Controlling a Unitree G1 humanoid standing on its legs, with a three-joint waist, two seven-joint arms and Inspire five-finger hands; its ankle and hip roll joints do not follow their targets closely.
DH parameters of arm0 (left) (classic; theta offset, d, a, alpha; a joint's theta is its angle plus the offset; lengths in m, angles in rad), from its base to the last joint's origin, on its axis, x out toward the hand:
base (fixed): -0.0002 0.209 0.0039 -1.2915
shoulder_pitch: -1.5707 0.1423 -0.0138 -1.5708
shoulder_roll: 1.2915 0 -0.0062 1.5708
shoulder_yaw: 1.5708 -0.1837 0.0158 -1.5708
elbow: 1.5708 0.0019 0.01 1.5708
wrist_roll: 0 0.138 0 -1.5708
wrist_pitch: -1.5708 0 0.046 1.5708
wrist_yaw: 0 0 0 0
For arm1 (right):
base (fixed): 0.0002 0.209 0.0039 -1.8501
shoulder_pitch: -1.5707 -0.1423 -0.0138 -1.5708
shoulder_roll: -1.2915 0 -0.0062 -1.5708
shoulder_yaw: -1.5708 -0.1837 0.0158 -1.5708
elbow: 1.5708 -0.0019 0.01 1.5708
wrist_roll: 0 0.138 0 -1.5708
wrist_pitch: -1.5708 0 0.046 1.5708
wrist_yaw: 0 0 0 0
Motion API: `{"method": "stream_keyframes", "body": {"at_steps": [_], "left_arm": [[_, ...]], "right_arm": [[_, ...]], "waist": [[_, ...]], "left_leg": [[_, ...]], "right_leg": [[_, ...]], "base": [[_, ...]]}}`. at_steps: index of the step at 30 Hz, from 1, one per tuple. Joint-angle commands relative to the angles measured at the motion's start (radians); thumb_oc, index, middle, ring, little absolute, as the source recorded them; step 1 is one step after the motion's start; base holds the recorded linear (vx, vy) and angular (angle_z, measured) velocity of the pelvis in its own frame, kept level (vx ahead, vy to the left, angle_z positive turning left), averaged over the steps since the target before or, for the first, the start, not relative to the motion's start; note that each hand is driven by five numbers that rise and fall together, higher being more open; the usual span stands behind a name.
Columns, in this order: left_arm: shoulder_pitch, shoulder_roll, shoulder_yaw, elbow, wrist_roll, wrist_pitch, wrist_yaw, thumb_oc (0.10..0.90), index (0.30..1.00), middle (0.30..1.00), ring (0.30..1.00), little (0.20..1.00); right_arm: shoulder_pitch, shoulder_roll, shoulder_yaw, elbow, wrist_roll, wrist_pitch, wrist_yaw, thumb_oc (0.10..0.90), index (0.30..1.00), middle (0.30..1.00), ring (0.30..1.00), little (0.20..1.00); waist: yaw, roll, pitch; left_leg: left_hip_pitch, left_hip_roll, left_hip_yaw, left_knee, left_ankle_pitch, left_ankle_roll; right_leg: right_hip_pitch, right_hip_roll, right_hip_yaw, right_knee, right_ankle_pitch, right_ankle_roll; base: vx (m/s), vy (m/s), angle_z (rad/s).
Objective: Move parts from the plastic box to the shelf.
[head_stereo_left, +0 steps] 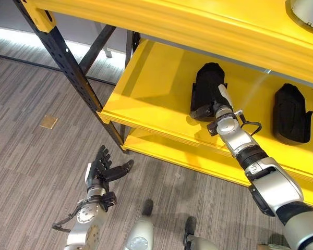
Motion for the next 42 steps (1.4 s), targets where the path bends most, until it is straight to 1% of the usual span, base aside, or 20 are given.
{"method": "stream_keyframes", "body": {"at_steps": [1, 9, 12, 20, 25, 28, 33, 36, 42], "left_arm": [[0.011, 0.093, -0.008, -0.092, -0.008, -0.1, 0.002, 0.9, 1.0, 1.0, 1.0, 1.0], [0.005, 0.093, -0.015, -0.088, -0.009, -0.096, -0.003, 0.9, 1.0, 1.0, 1.0, 1.0], [0.002, 0.096, -0.02, -0.088, -0.006, -0.096, -0.009, 0.9, 1.0, 1.0, 1.0, 1.0], [-0.001, 0.09, -0.024, -0.08, -0.011, -0.096, -0.012, 0.9, 1.0, 1.0, 1.0, 1.0], [-0.004, 0.089, -0.027, -0.076, -0.005, -0.091, -0.014, 0.9, 1.0, 1.0, 1.0, 1.0], [-0.002, 0.087, -0.025, -0.072, -0.001, -0.086, -0.017, 0.9, 1.0, 1.0, 1.0, 1.0], [0.001, 0.081, -0.029, -0.074, 0.0, -0.084, -0.018, 0.9, 1.0, 1.0, 1.0, 1.0], [0.001, 0.078, -0.034, -0.065, 0.014, -0.075, -0.023, 0.9, 1.0, 1.0, 1.0, 1.0], [0.011, 0.074, -0.031, -0.06, 0.02, -0.07, -0.022, 0.9, 1.0, 1.0, 1.0, 1.0]], "right_arm": [[-0.124, -0.013, 0.006, -0.091, -0.002, -0.08, -0.035, 0.9, 1.0, 1.0, 1.0, 1.0], [-0.123, -0.01, -0.006, -0.111, 0.009, -0.084, -0.036, 0.9, 1.0, 1.0, 1.0, 1.0], [-0.136, -0.022, 0.014, -0.127, -0.024, -0.085, -0.022, 0.9, 1.0, 1.0, 1.0, 1.0], [-0.134, -0.037, 0.012, -0.129, -0.023, -0.09, -0.022, 0.9, 1.0, 1.0, 1.0, 1.0], [-0.109, -0.063, 0.012, -0.167, -0.037, -0.088, -0.011, 0.9, 1.0, 1.0, 1.0, 1.0], [-0.086, -0.085, 0.003, -0.178, -0.037, -0.088, -0.007, 0.9, 1.0, 1.0, 1.0, 1.0], [-0.065, -0.092, -0.017, -0.168, -0.025, -0.09, -0.013, 0.9, 1.0, 1.0, 1.0, 1.0], [-0.014, -0.119, -0.047, -0.172, -0.019, -0.088, -0.017, 0.9, 1.0, 1.0, 1.0, 1.0], [0.018, -0.131, -0.073, -0.166, -0.01, -0.087, -0.027, 0.9, 1.0, 1.0, 1.0, 1.0]], "waist": [[-0.014, -0.057, -0.09], [-0.018, -0.059, -0.103], [-0.022, -0.059, -0.113], [-0.03, -0.061, -0.132], [-0.042, -0.061, -0.139], [-0.051, -0.059, -0.146], [-0.063, -0.057, -0.153], [-0.08, -0.046, -0.159], [-0.088, -0.037, -0.161]], "left_leg": [[-0.069, 0.058, -0.006, 0.09, -0.085, -0.02], [-0.057, 0.062, -0.003, 0.085, -0.087, -0.021], [-0.046, 0.063, 0.0, 0.077, -0.087, -0.022], [-0.021, 0.066, 0.007, 0.057, -0.083, -0.022], [-0.013, 0.071, 0.014, 0.052, -0.081, -0.025], [-0.003, 0.075, 0.02, 0.048, -0.081, -0.027], [0.013, 0.08, 0.027, 0.041, -0.082, -0.028], [0.027, 0.084, 0.035, 0.029, -0.079, -0.028], [0.032, 0.088, 0.04, 0.021, -0.076, -0.03]], "right_leg": [[-0.014, -0.175, -0.006, 0.083, -0.016, 0.077], [-0.008, -0.173, -0.001, 0.083, -0.02, 0.077], [-0.003, -0.172, 0.002, 0.081, -0.023, 0.077], [0.007, -0.17, 0.008, 0.072, -0.021, 0.078], [0.014, -0.168, 0.011, 0.068, -0.023, 0.076], [0.017, -0.167, 0.013, 0.067, -0.025, 0.075], [0.017, -0.162, 0.022, 0.069, -0.029, 0.076], [0.019, -0.159, 0.029, 0.069, -0.031, 0.075], [0.018, -0.157, 0.031, 0.069, -0.034, 0.075]], "base": [[0.0, 0.0, 0.0], [0.0, 0.0, 0.0], [0.0, 0.0, 0.0], [0.0, -0.002, -0.02], [0.0, -0.002, -0.01], [0.0, 0.0, 0.0], [0.0, -0.002, -0.04], [0.01, -0.011, -0.14], [0.0, -0.001, -0.01]]}}
